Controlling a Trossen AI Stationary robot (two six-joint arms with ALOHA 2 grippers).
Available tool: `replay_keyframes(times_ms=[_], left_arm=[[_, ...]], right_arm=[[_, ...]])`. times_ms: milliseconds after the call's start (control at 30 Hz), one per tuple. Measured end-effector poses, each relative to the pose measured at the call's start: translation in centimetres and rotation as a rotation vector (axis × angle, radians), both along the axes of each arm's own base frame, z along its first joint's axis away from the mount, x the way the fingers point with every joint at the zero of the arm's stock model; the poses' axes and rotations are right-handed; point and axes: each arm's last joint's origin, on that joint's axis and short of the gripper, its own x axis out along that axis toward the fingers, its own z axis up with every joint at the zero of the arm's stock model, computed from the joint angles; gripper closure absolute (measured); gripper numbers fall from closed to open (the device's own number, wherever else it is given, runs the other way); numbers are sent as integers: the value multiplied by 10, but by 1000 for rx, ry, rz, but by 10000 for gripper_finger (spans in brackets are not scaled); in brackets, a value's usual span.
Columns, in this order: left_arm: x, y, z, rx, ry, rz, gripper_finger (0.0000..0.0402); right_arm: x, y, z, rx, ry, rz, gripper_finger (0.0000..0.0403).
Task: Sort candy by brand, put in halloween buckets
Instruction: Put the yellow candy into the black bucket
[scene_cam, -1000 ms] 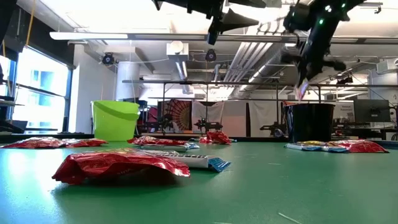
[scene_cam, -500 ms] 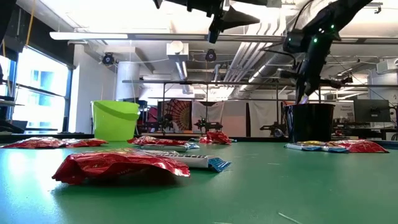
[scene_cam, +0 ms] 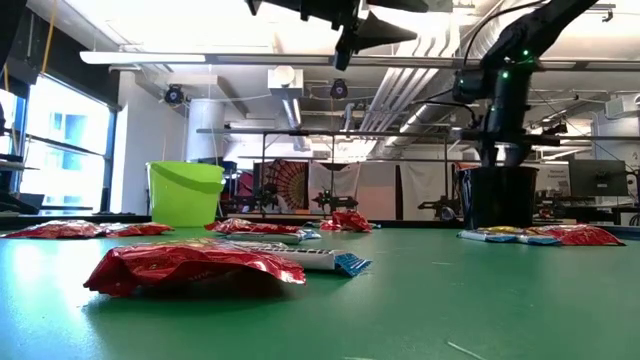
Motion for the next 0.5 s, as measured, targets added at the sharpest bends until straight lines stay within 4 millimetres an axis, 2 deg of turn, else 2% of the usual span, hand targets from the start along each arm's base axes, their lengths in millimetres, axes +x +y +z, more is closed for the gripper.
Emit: replay_keyframes(times_ms=[100, 233, 367, 500], left_arm=[[0, 2, 0, 5, 1, 3, 239], [0, 4, 0, 6, 1, 11, 239], [0, 6, 0, 7, 2, 18, 239], [-1, 9, -1, 10, 10, 25, 239]], right_arm=[[-2, 3, 3, 5, 12, 11, 231], [-7, 11, 14, -32, -4, 63, 227], [-15, 26, 38, -31, -17, 160, 233], [-20, 50, 65, -26, -96, 297, 233]])
